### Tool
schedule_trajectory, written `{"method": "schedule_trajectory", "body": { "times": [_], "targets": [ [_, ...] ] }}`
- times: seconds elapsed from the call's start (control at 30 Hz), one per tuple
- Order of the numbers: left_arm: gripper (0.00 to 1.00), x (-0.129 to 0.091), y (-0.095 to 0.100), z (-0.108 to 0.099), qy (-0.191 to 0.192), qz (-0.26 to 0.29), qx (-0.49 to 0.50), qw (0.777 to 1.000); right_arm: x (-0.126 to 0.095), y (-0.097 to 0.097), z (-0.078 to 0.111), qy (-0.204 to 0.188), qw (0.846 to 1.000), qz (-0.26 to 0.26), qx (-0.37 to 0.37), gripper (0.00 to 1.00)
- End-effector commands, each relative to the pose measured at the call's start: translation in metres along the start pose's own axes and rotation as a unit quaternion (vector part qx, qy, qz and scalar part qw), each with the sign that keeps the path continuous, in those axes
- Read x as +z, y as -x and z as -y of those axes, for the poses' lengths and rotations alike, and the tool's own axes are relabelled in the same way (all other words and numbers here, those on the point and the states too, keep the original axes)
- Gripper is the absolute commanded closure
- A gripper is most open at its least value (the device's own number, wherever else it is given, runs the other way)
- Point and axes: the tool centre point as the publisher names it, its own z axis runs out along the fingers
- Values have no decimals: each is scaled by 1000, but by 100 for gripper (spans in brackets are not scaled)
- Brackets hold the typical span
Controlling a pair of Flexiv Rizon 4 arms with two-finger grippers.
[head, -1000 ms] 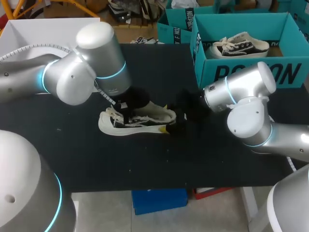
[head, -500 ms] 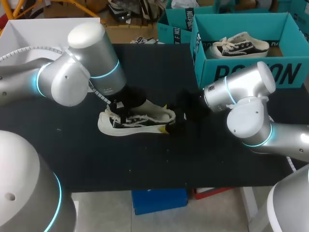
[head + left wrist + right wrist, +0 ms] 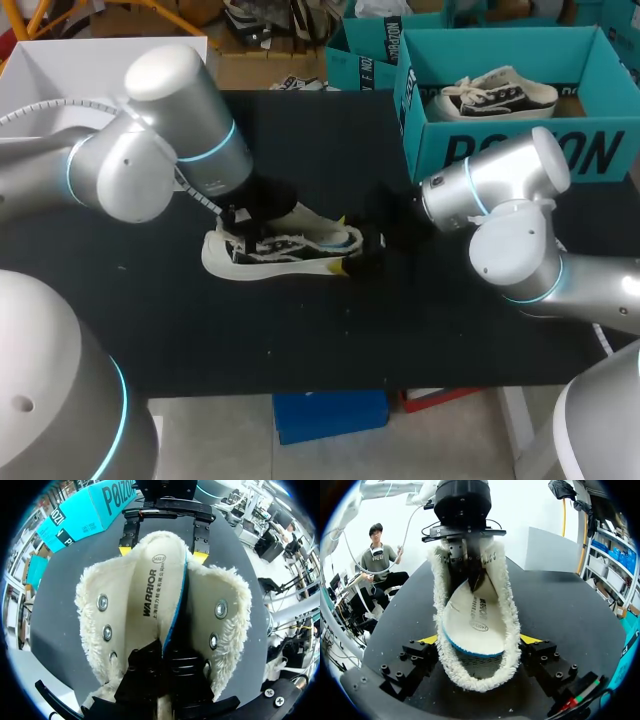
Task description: Take the shoe out of the shoebox, open the shoe tongue, remove and reinsert the insole, then place the shoe into the shoebox
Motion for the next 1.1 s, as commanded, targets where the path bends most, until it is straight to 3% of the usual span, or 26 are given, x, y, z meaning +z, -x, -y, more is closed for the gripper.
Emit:
{"method": "schedule_trajectory", "body": {
  "times": [0.03, 0.63, 1.1],
  "targets": [
    [100, -11, -1, -10, -13, -2, 3, 1000, -1, 3, 7, -1, 1000, 1, 1, 100],
    [100, -16, -5, -6, -46, -21, 41, 998, -1, 3, 7, -1, 1000, 1, 1, 100],
    [100, -14, -7, 12, -47, -20, 51, 997, -1, 3, 7, -1, 1000, 1, 1, 100]
  ]
}}
